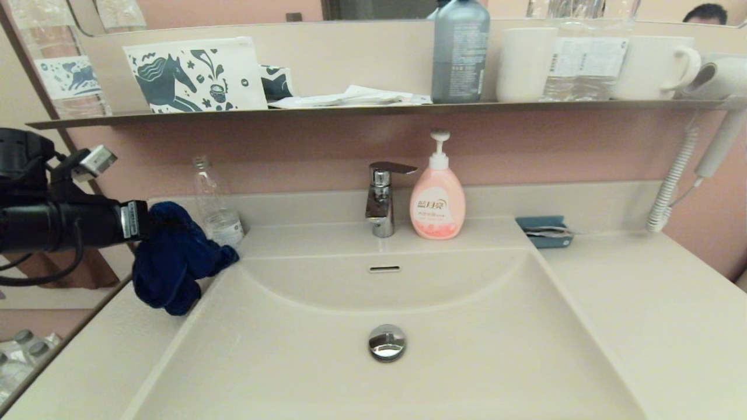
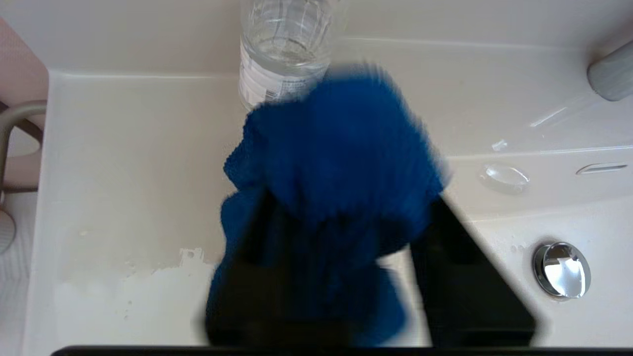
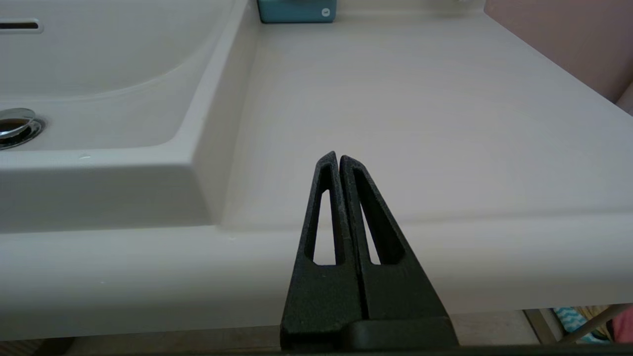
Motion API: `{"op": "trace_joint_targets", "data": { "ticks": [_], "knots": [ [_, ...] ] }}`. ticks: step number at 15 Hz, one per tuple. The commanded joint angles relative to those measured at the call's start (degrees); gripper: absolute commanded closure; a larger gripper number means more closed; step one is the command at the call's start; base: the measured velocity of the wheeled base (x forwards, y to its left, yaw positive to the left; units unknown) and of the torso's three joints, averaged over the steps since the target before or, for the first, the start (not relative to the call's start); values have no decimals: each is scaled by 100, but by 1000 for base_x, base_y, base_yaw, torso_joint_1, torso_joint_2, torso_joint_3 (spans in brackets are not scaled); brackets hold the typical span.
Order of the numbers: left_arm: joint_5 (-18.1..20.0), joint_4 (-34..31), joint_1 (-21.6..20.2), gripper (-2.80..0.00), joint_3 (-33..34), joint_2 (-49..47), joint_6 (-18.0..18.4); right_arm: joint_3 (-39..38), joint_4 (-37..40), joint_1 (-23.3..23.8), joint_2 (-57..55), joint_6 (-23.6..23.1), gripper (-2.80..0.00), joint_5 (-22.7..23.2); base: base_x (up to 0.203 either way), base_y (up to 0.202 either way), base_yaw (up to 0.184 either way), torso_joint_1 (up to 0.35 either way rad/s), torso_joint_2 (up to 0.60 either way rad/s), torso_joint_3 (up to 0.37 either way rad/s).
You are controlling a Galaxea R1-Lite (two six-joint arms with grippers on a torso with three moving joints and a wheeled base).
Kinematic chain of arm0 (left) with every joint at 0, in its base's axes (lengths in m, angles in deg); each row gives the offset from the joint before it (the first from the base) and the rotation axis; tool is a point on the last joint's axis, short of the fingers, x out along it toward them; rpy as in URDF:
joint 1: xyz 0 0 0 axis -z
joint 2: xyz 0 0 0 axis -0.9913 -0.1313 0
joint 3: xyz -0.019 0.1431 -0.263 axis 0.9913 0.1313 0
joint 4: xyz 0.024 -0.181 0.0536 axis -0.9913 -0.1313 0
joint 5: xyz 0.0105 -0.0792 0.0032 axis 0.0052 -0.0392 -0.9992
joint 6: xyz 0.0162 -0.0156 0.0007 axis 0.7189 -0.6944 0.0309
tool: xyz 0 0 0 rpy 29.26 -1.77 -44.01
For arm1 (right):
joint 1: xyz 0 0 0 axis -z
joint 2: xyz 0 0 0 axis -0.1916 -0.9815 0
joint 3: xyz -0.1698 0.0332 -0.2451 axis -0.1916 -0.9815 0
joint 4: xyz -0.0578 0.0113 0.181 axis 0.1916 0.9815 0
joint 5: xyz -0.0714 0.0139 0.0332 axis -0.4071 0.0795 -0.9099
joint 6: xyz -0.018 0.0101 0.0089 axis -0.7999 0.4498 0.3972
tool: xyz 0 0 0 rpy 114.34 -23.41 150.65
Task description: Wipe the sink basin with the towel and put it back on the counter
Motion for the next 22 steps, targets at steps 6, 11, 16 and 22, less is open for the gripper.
{"op": "trace_joint_targets", "data": {
  "ticks": [6,11,16,22],
  "knots": [
    [22,-41,17,-280,365,579,-23,0,0,0,-5,-2,0,2,0,0,0,0,0,0],
    [30,-180,43,0,1039,1295,-13,0,0,0,-5,-2,0,2,0,0,0,0,0,0],
    [107,149,535,0,1666,1789,-319,0,7,0,-5,-2,0,2,0,0,0,0,0,0],
    [-1103,1298,1405,0,2728,3242,-1212,2,0,0,-5,-2,0,2,0,0,0,0,0,0]
  ]
}}
